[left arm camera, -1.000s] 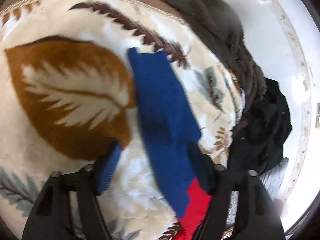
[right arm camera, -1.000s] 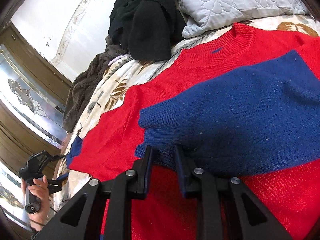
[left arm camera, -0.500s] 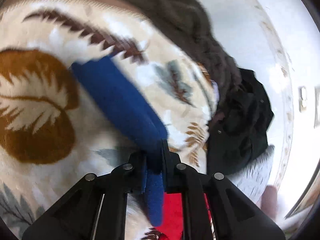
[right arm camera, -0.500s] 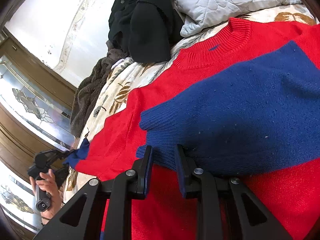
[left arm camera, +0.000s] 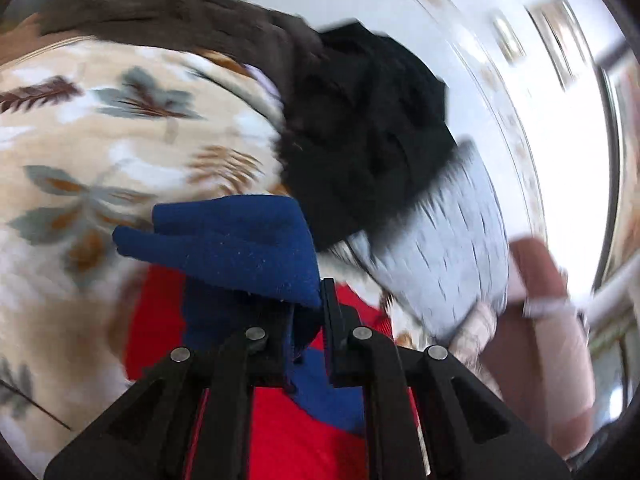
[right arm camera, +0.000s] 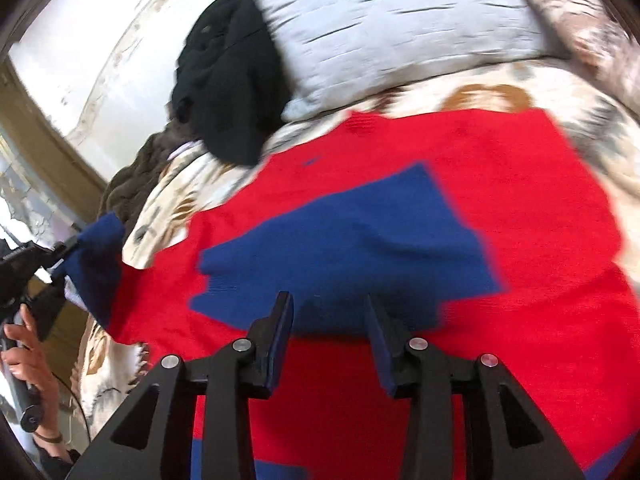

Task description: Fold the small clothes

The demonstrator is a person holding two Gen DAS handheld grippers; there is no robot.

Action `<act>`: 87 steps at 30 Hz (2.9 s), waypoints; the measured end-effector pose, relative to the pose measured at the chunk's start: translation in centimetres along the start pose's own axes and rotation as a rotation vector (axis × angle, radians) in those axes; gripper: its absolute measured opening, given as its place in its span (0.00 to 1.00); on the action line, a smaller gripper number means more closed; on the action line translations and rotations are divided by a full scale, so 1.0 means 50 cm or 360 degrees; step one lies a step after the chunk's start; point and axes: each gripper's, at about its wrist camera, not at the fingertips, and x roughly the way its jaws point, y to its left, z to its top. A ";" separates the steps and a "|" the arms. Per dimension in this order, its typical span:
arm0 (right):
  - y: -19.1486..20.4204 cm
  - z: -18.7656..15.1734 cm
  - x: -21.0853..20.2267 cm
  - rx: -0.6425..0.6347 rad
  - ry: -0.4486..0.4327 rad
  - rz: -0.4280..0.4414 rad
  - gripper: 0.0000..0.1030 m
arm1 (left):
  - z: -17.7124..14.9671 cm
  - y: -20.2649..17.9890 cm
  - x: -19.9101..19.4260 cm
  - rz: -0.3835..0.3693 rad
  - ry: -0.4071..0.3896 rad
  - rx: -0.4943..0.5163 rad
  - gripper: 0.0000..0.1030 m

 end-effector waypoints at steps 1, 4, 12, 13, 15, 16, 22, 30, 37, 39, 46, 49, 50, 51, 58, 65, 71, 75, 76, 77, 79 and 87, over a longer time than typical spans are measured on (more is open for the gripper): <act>-0.022 -0.004 -0.006 0.0031 -0.0007 0.0007 0.36 | -0.013 -0.020 0.010 -0.0009 0.0021 0.0036 0.09; -0.068 -0.027 -0.007 0.0129 -0.0031 0.0141 0.36 | -0.051 -0.071 0.045 -0.0014 0.0086 0.0134 0.09; -0.089 -0.038 -0.003 0.0187 -0.0062 0.0254 0.37 | -0.168 -0.134 0.188 0.0111 0.0406 0.0291 0.09; -0.095 -0.038 -0.004 0.0203 -0.0065 0.0276 0.37 | -0.183 -0.134 0.202 0.0138 0.0451 0.0302 0.10; -0.103 -0.039 -0.004 0.0238 -0.0071 0.0321 0.37 | -0.203 -0.126 0.225 0.0188 0.0564 0.0310 0.13; -0.106 -0.038 -0.003 0.0250 -0.0072 0.0336 0.37 | -0.208 -0.121 0.227 0.0197 0.0619 0.0290 0.14; -0.104 -0.034 -0.004 0.0255 -0.0064 0.0336 0.37 | -0.181 -0.028 0.076 0.0009 0.0471 -0.0066 0.67; 0.073 -0.011 -0.034 -0.0227 -0.0091 0.0178 0.47 | -0.139 0.119 0.027 0.0052 0.0345 -0.0424 0.71; 0.281 -0.028 0.040 -0.0786 -0.0077 0.0073 0.58 | -0.137 0.165 0.040 0.0039 0.0403 -0.0598 0.71; 0.311 -0.031 0.074 -0.0882 -0.0077 -0.0037 0.58 | -0.134 0.167 0.042 0.0039 0.0405 -0.0614 0.71; 0.245 0.014 0.071 -0.0665 -0.0118 0.0019 0.09 | -0.132 0.132 0.054 0.0033 0.0408 -0.0520 0.71; 0.140 0.049 0.023 -0.0304 -0.0179 0.0115 0.09 | -0.140 0.122 0.066 0.0056 0.0426 -0.0490 0.71; 0.088 0.054 0.007 -0.0173 -0.0191 0.0123 0.09 | -0.146 0.117 0.072 0.0061 0.0443 -0.0476 0.71; 0.050 0.057 -0.002 -0.0094 -0.0196 0.0110 0.09 | -0.150 0.115 0.075 0.0064 0.0455 -0.0466 0.71; -0.164 0.011 -0.022 0.0405 -0.0129 0.0124 0.15 | -0.162 0.096 0.087 0.0093 0.0463 -0.0393 0.71; -0.213 0.032 -0.009 0.0647 -0.0203 0.0211 0.20 | -0.159 0.085 0.091 0.0130 0.0403 -0.0322 0.50; -0.201 0.062 -0.094 0.0519 -0.0466 0.0249 0.04 | -0.160 0.092 0.097 0.0191 0.0420 -0.0307 0.20; -0.260 0.043 -0.016 0.0614 -0.0115 -0.0007 0.03 | -0.170 0.095 0.091 0.0219 0.0456 -0.0313 0.19; -0.264 0.033 -0.027 0.0623 -0.0168 0.0033 0.04 | -0.170 0.091 0.082 0.0207 0.0446 -0.0303 0.19; -0.259 0.028 -0.047 0.0620 -0.0222 0.0021 0.07 | -0.170 0.084 0.072 0.0188 0.0432 -0.0290 0.19; -0.244 0.022 -0.087 0.0599 -0.0328 -0.0062 0.12 | -0.166 0.062 0.042 0.0146 0.0360 -0.0241 0.20; -0.197 0.061 -0.094 0.0413 -0.0416 0.0126 0.12 | -0.130 0.021 0.080 0.0283 0.0276 0.0051 0.38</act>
